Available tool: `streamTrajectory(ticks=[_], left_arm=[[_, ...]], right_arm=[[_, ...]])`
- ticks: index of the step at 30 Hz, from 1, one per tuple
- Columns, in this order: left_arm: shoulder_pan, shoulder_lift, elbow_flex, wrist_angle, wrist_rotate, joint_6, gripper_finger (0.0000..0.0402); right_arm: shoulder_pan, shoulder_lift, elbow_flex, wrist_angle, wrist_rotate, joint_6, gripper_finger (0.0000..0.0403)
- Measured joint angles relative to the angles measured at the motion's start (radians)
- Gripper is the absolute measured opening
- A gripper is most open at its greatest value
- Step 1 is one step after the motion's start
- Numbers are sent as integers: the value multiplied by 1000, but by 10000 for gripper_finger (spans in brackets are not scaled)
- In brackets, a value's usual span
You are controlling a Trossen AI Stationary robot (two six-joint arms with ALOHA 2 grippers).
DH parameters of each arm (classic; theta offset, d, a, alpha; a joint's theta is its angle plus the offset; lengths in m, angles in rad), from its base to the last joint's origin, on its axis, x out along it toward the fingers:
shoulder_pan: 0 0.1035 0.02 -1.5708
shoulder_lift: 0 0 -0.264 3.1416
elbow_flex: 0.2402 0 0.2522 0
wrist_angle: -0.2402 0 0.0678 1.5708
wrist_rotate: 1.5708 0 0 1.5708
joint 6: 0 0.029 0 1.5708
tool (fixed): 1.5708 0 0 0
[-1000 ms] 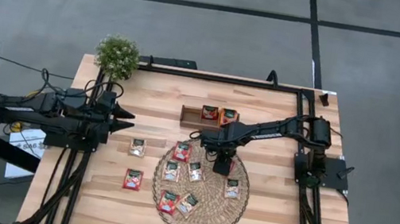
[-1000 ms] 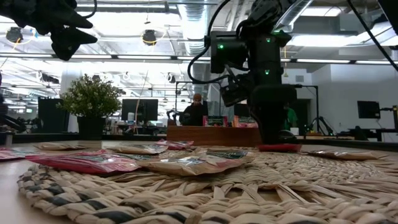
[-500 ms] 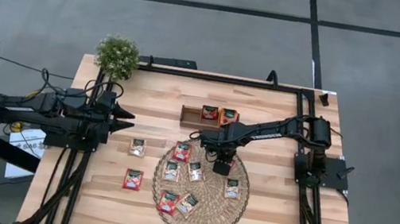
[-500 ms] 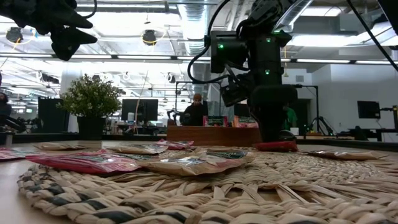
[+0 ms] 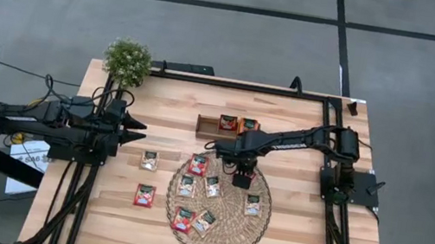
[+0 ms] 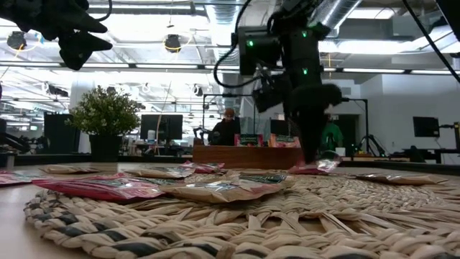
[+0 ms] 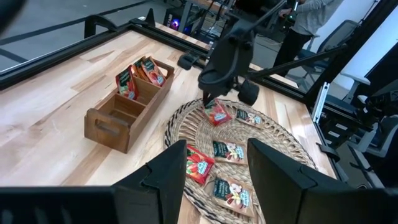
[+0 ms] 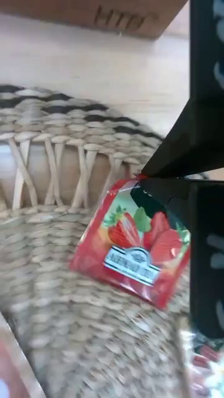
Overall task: Pick & Place Tea
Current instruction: Put the red tea bag in the middle of the wooden organizer
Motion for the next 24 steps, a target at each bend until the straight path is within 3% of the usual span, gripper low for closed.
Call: streamTrajectory(ticks=[11,18,24], left_arm=[[0,0,0,0,0,10,161],[0,0,0,0,0,11,161],[0,0,0,0,0,11,161]], right_arm=[[29,-3,345,-319,117,-120,0],[28,-4,558,-376,298,-219,0],[-3,-4,615,-376,404,-347,0]])
